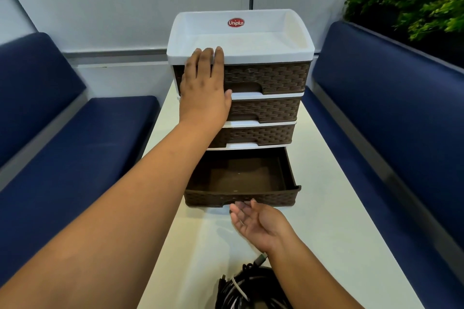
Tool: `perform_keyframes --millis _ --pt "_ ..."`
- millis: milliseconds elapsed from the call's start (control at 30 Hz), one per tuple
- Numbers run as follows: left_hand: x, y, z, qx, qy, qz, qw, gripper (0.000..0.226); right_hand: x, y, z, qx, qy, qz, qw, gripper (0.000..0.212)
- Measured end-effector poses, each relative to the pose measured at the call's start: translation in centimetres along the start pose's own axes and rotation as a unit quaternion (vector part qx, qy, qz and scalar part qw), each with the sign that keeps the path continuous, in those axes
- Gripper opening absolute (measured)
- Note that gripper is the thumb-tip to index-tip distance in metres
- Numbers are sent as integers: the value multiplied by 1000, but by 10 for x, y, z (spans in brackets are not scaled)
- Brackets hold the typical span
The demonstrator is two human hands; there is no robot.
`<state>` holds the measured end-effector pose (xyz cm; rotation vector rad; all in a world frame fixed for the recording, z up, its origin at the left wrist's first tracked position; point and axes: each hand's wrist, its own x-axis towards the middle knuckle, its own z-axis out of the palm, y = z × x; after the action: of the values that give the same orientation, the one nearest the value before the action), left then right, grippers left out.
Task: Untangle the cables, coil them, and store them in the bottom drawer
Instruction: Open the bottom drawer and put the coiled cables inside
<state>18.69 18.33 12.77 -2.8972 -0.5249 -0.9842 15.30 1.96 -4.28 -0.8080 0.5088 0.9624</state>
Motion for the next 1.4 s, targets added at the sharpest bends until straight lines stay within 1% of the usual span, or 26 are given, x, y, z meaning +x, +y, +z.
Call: perform_keyframes --millis 100,200,333,400,467,533,600,667,767,833,933,1000,1067,1133,1200,1300,1400 --pt "-6 -1 0 -4 -10 2 1000 75 -9 -10 -4 -6 1 8 1000 25" --pt "-27 -3 -6 -31 17 0 999 73 -24 -21 -8 -3 4 8 1000 24" --pt "-75 0 -17 -105 34 13 994 59 -50 -32 -20 -37 -7 -40 999 22" --pt "-106 1 -20 -132 13 11 991 52 -67 -33 -32 -63 -8 -76 995 22" --pt "-138 1 -19 -155 -36 11 987 47 -85 -31 -43 -107 2 -114 988 22" --pt "-170 0 -19 -178 -107 16 978 45 -103 -27 -56 -162 23 -148 975 23" --pt "-197 -2 -19 -197 -186 20 962 49 -120 -23 -72 -224 53 -170 958 23" --pt "-223 -4 -17 -205 -271 12 940 54 -135 -15 -90 -303 93 -186 930 21" --pt "-252 -3 -14 -219 -378 -18 899 63 -150 2 -116 -429 148 -192 870 17" --pt "-262 1 -11 -218 -415 -31 882 66 -157 14 -128 -487 166 -175 839 19" --pt "-273 13 -7 -218 -434 -35 873 77 -164 31 -136 -521 180 -155 820 31" --pt "-277 22 -2 -213 -438 -43 872 82 -164 41 -141 -514 176 -154 825 41" --pt "-279 28 4 -194 -441 -52 875 80 -166 50 -140 -503 173 -145 834 45" --pt "-279 33 9 -176 -439 -43 880 68 -170 59 -135 -488 177 -119 846 48" --pt "-278 36 12 -173 -436 -32 883 56 -173 67 -130 -457 176 -101 866 49" --pt "-278 41 13 -167 -444 -43 879 51 -177 74 -125 -388 177 -90 900 40" --pt "-278 42 15 -184 -449 -67 872 45 -179 81 -124 -373 179 -82 907 23"
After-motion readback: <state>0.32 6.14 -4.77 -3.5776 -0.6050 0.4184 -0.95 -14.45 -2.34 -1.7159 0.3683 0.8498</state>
